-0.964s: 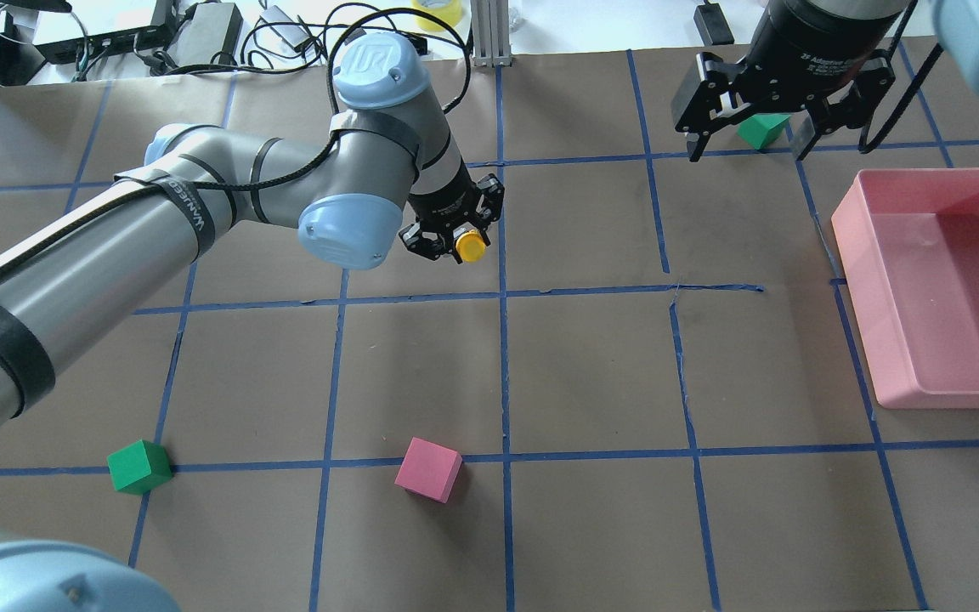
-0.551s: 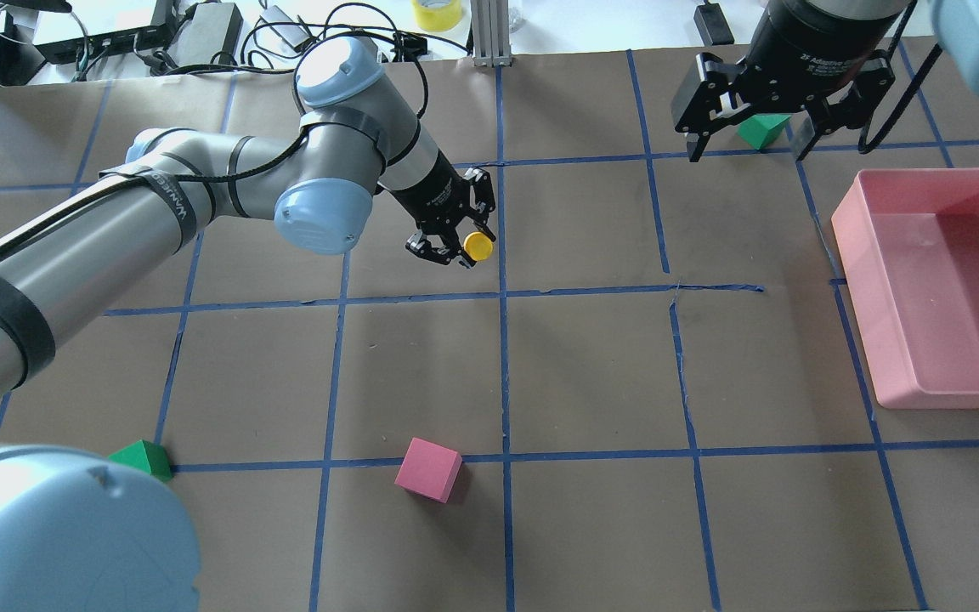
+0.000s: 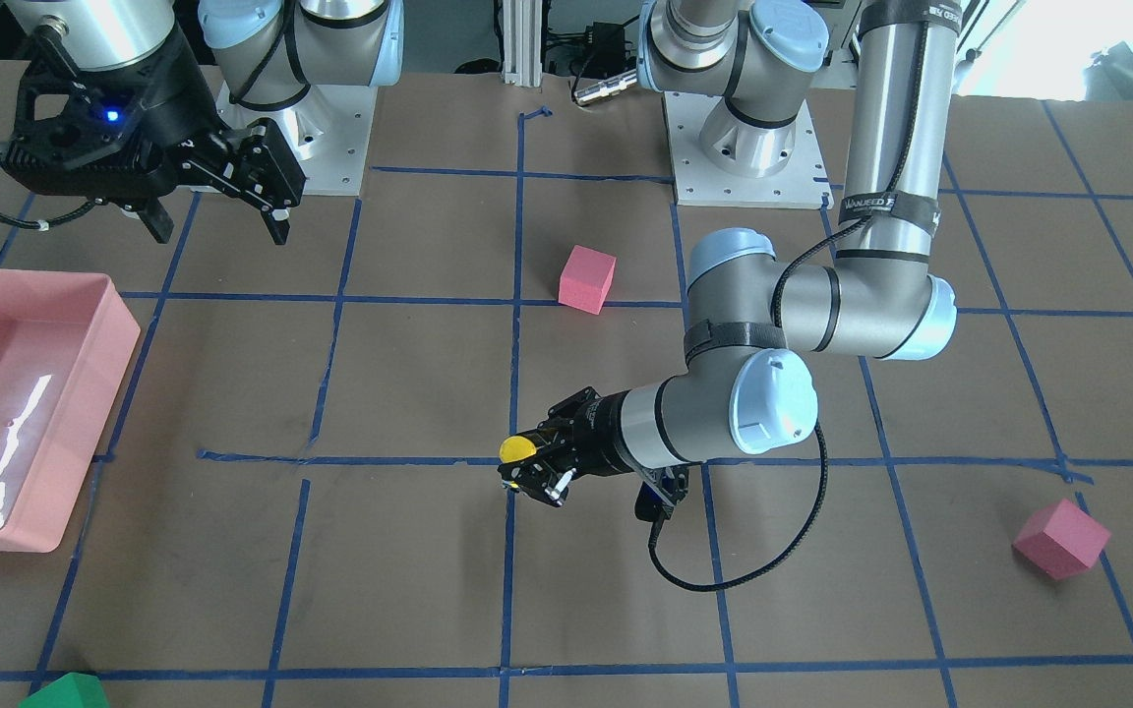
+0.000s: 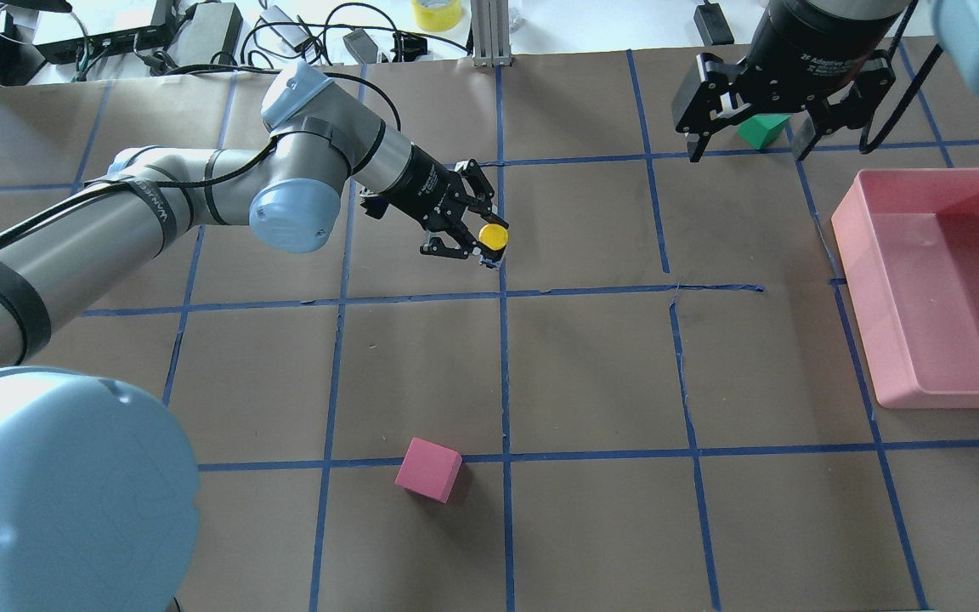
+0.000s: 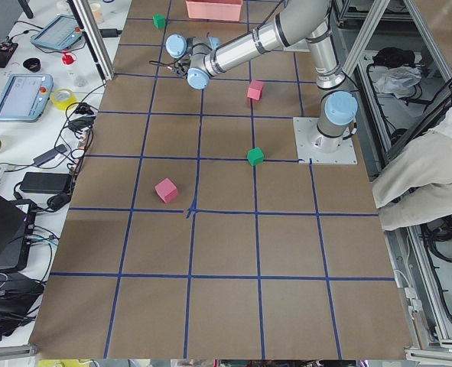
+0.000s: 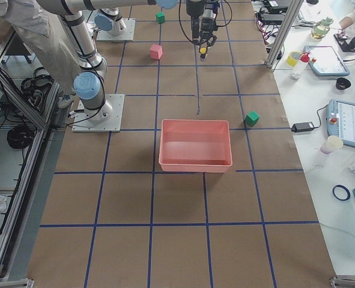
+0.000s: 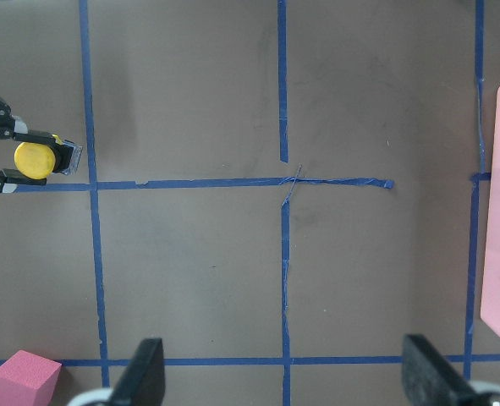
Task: Align button upright
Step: 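Rotate the switch cap-up and lower it onto the table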
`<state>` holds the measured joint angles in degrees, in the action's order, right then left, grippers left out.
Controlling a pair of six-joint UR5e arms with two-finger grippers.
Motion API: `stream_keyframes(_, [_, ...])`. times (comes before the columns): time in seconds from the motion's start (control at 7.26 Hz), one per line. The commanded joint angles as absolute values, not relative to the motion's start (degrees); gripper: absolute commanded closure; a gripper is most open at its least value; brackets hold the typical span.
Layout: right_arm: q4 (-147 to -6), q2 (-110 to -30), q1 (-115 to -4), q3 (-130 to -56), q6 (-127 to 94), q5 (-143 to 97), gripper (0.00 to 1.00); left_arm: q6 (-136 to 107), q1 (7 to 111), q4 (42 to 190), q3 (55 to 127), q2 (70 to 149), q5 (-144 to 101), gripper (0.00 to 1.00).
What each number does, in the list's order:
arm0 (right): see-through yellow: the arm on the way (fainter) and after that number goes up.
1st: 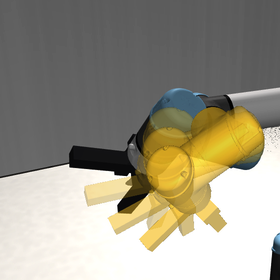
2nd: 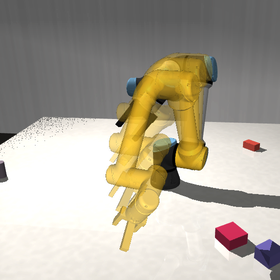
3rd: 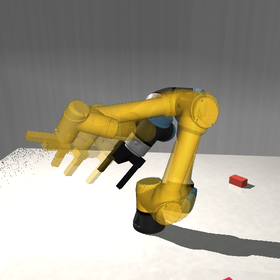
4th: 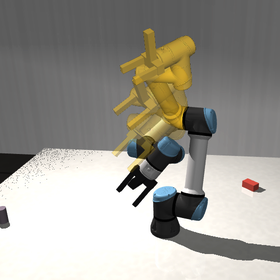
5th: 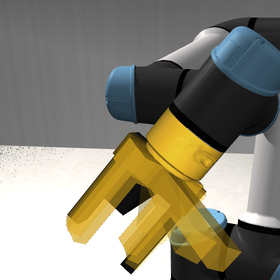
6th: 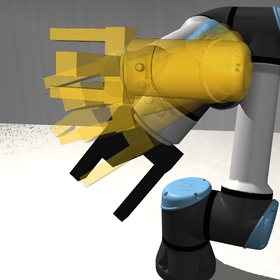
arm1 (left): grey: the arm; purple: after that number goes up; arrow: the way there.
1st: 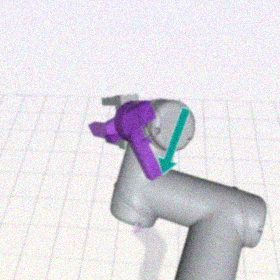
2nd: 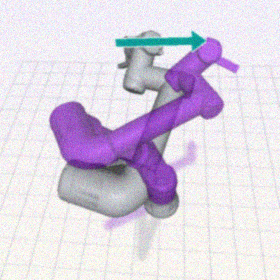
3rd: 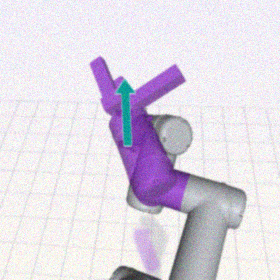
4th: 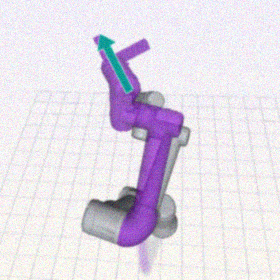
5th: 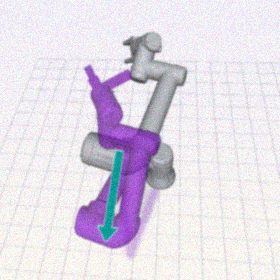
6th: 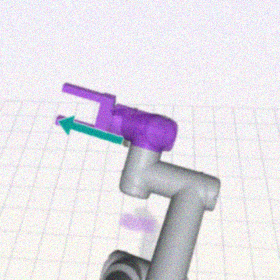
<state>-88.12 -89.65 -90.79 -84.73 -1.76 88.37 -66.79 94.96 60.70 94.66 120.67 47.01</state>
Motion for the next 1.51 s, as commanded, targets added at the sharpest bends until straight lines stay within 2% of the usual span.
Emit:
stream_keyframes(0.0, [-88.15, -89.65, -90.79, -84.73, -1.76, 88.42, 0.00, -65.32, 94.48, 60.90, 97.11, 121.20, 45.44, 1.00])
stream_keyframes(0.96, [-88.15, -89.65, -90.79, -84.73, -1.76, 88.33, 0.00, -65.30, 95.54, 60.21, 97.29, 122.52, 45.17, 1.00])
stream_keyframes(1.1, [-88.07, -89.65, -90.79, -84.73, -1.84, 88.42, 0.00, -65.22, 95.62, 60.12, 97.29, 122.52, 45.35, 0.93])
stream_keyframes(1.24, [-88.15, -89.65, -90.79, -84.73, -1.85, 88.33, 0.00, -65.13, 95.89, 60.12, 97.47, 122.52, 45.35, 0.33])
stream_keyframes(1.38, [-88.07, -89.65, -90.79, -84.73, -1.85, 88.33, 0.00, -65.04, 95.89, 60.12, 97.38, 122.17, 45.26, 0.00])
